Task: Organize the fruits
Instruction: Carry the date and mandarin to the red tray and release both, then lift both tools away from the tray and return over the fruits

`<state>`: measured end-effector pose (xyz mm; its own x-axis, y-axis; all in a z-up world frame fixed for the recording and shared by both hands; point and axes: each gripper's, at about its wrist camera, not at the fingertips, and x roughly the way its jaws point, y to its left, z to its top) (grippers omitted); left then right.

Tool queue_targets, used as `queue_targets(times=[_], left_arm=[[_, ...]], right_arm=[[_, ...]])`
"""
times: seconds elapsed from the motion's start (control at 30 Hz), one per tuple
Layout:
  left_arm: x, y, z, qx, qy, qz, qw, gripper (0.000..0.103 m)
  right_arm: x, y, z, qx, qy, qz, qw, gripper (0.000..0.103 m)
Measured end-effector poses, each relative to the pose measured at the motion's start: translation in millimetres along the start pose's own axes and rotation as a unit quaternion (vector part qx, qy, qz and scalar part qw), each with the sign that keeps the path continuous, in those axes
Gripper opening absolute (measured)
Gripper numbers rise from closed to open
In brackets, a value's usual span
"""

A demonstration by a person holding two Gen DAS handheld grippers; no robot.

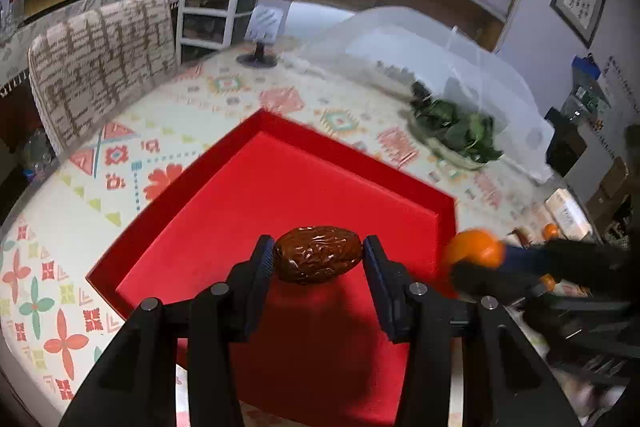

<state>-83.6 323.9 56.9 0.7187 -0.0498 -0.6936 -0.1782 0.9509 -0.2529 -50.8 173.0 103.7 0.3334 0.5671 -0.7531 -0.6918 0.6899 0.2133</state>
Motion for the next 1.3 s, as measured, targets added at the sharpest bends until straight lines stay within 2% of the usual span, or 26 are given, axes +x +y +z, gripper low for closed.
queue_targets(times=[0.13,0.23,0.3,0.33,0.37,0.43,0.57,0.63,0.7,0.73,0.77,0.83,0.87,0.9,0.97,1.03,1.1,1.13,1.17,1.23,1.3], left_arm=[[13,15,-4,-0.022,0.015,0.007,0.9996,0.044],[18,24,-3,-0.041,0.024,0.006,0.9989,0.044],[19,27,-3,-0.051,0.025,0.001,0.9984,0.045],[18,27,-3,-0.055,0.026,-0.001,0.9981,0.045],[18,27,-3,-0.058,0.027,-0.003,0.9979,0.047],[17,24,-3,-0.063,0.024,-0.008,0.9977,0.048],[7,11,-2,-0.063,0.014,-0.026,0.9976,0.048],[-1,0,-1,-0.057,0.005,-0.038,0.9977,0.048],[-10,-15,0,-0.048,-0.006,-0.052,0.9975,0.048],[-14,-22,1,-0.044,-0.011,-0.058,0.9973,0.048],[-20,-30,2,-0.040,-0.017,-0.068,0.9968,0.048],[-31,-51,6,-0.029,-0.032,-0.091,0.9949,0.048],[-36,-61,7,-0.025,-0.037,-0.104,0.9936,0.048],[-40,-70,7,-0.022,-0.041,-0.116,0.9922,0.048],[-48,-95,11,-0.010,-0.050,-0.146,0.9880,0.048],[-57,-121,16,0.006,-0.058,-0.172,0.9833,0.048],[-66,-143,20,0.025,-0.065,-0.193,0.9787,0.048],[-72,-159,22,0.037,-0.069,-0.207,0.9752,0.048],[-76,-168,24,0.042,-0.069,-0.219,0.9725,0.048],[-85,-189,29,0.053,-0.068,-0.238,0.9674,0.048],[-97,-206,31,0.069,-0.085,-0.243,0.9639,0.048]], right_arm=[[39,1,-7,0.001,0.032,-0.003,0.999,0.032],[51,1,-8,-0.002,0.038,-0.004,0.999,0.033],[53,3,-8,-0.003,0.038,-0.007,0.999,0.041],[52,2,-8,0.000,0.037,-0.007,0.999,0.052],[50,0,-7,0.005,0.031,-0.006,0.999,0.062],[43,-4,-7,0.016,0.017,-0.004,1.000,0.069],[14,-14,-7,0.034,-0.010,-0.018,0.999,0.069],[-10,-25,-16,0.069,-0.036,0.001,0.997,0.069],[-41,-51,-36,0.157,-0.058,0.063,0.984,0.069],[-51,-63,-46,0.200,-0.065,0.096,0.973,0.069],[-66,-83,-65,0.271,-0.073,0.151,0.948,0.069],[-84,-111,-95,0.359,-0.060,0.223,0.904,0.069],[-93,-121,-106,0.378,-0.058,0.231,0.895,0.069],[-107,-132,-116,0.391,-0.062,0.223,0.891,0.069],[-142,-156,-133,0.399,-0.080,0.180,0.896,0.070],[-200,-188,-149,0.400,-0.123,0.085,0.904,0.070],[-255,-210,-162,0.397,-0.167,0.002,0.902,0.070],[-281,-219,-169,0.399,-0.186,-0.032,0.897,0.070],[-318,-233,-181,0.407,-0.212,-0.075,0.885,0.070],[-365,-246,-192,0.419,-0.239,-0.113,0.868,0.070],[-419,-252,-204,0.428,-0.274,-0.152,0.848,0.070]])
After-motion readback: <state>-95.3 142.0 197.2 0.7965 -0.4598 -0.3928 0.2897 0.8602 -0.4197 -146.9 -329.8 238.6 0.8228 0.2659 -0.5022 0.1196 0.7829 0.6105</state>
